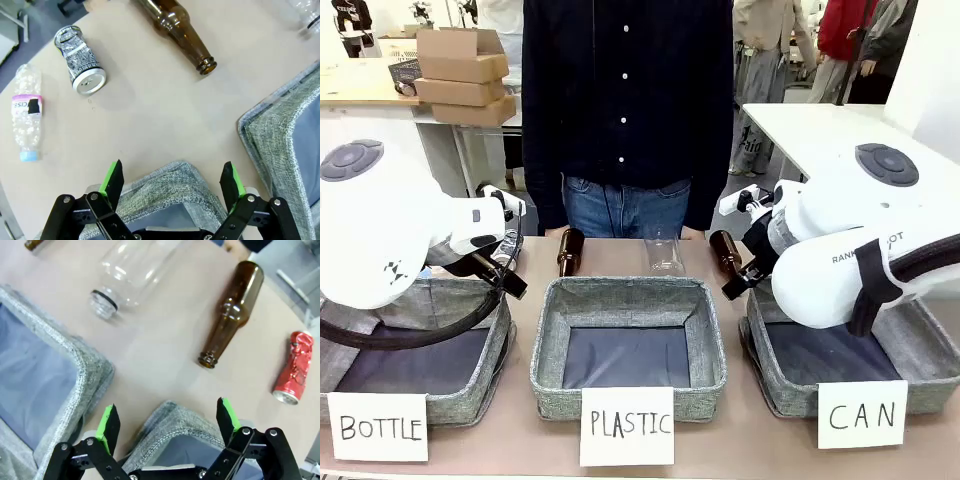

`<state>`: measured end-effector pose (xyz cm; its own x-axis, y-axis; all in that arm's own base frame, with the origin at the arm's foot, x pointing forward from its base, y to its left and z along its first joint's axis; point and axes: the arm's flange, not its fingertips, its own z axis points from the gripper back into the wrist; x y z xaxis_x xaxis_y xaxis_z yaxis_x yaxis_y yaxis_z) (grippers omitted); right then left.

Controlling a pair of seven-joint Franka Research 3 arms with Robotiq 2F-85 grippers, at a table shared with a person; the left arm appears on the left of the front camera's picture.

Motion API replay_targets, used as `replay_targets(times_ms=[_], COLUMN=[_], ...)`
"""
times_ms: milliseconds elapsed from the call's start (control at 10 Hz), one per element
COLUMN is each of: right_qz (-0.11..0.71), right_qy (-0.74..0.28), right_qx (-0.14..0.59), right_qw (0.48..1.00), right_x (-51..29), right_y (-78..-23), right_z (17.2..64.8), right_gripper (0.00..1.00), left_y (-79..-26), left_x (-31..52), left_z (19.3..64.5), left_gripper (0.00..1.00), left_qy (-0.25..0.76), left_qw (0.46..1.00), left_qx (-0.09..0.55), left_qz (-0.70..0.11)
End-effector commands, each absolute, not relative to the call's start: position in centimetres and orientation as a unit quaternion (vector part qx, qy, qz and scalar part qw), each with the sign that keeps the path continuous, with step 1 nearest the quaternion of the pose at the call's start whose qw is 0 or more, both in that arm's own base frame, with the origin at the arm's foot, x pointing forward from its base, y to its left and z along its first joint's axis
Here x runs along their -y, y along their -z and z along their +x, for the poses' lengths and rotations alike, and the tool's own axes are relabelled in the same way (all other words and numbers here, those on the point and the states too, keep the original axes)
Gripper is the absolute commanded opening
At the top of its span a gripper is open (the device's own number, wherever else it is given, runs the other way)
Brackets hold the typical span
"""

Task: Sort the can waste into the basket.
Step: Pick up the can waste from the table and place it in the right Fabric basket.

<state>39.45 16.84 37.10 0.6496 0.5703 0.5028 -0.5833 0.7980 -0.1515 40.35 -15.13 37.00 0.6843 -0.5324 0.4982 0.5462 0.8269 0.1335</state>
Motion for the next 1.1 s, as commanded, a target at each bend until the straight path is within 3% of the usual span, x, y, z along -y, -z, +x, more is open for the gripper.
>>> replay_targets(times_ms=[0,800,900,1000], right_qz=[0.012,0.012,0.014,0.033], right_qy=[-0.318,-0.318,-0.295,-0.252], right_qx=[0.273,0.273,0.286,0.314], right_qw=[0.908,0.908,0.912,0.915], right_x=[-16.8,-16.8,-17.3,-17.8], right_y=[-37.1,-37.1,-40.5,-45.5], right_z=[39.5,39.4,39.1,37.7], right_gripper=[1.0,1.0,1.0,1.0], left_y=[-37.0,-37.0,-37.0,-42.7], left_x=[15.1,15.1,15.1,16.2], left_z=[40.3,40.3,40.4,38.5], left_gripper=[1.0,1.0,1.0,1.0], left_qy=[0.294,0.294,0.294,0.265], left_qw=[0.918,0.918,0.918,0.925], left_qx=[0.267,0.267,0.267,0.272], left_qz=[-0.013,-0.013,-0.013,-0.031])
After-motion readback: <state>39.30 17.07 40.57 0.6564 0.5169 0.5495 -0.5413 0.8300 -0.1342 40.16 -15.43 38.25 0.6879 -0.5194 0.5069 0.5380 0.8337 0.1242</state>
